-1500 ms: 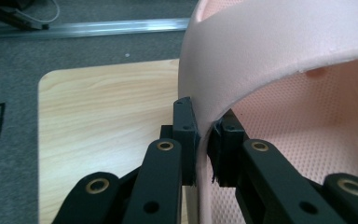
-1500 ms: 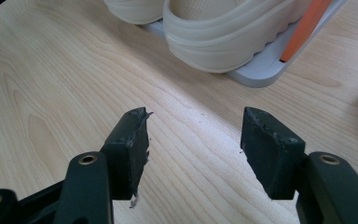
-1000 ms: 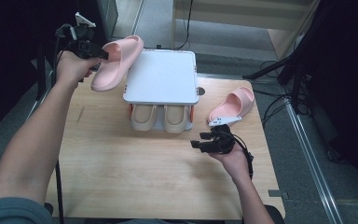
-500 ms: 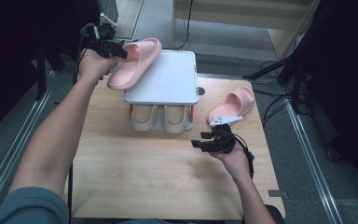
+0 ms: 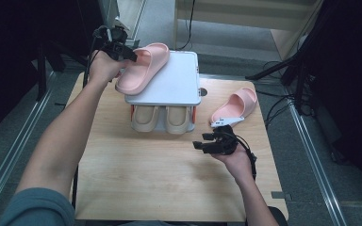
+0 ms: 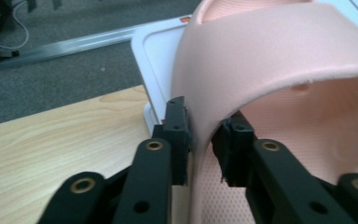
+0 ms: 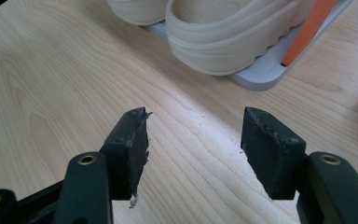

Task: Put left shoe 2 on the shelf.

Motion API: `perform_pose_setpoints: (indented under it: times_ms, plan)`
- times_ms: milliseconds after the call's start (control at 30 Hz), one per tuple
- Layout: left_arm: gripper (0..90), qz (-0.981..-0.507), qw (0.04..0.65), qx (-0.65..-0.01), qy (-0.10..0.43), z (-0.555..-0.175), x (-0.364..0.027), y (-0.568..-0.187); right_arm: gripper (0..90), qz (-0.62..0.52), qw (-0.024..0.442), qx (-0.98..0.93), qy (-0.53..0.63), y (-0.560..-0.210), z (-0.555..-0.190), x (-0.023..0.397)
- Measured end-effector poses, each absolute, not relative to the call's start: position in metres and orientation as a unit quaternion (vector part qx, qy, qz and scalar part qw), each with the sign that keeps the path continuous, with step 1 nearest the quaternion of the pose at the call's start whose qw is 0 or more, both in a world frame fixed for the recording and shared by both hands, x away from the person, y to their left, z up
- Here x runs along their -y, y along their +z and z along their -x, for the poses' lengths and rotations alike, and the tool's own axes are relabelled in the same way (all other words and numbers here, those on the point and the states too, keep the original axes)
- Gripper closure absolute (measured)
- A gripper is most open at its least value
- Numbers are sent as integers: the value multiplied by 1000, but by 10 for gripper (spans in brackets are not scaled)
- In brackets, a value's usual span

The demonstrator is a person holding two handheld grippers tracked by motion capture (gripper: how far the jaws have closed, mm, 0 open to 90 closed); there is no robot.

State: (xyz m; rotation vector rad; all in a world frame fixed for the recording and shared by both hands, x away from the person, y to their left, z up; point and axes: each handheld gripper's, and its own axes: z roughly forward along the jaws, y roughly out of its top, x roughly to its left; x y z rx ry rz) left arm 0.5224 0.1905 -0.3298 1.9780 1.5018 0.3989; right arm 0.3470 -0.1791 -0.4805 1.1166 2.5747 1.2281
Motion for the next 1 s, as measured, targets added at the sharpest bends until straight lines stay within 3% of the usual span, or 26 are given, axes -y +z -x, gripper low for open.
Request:
perform_pose_setpoints:
  times_ms: [267,733,1000]
  plan:
    - [651,-751,302,-574,122,-514,-190,-325,416,-362,40,-841,400,-481,-347,178]
    - [610,-757,317,-563,99,-506,-190,-328,415,-362,43,-843,396,-481,-348,176]
    - [459,-765,343,-535,104,-495,-201,-321,420,-374,58,-830,410,-477,-349,185]
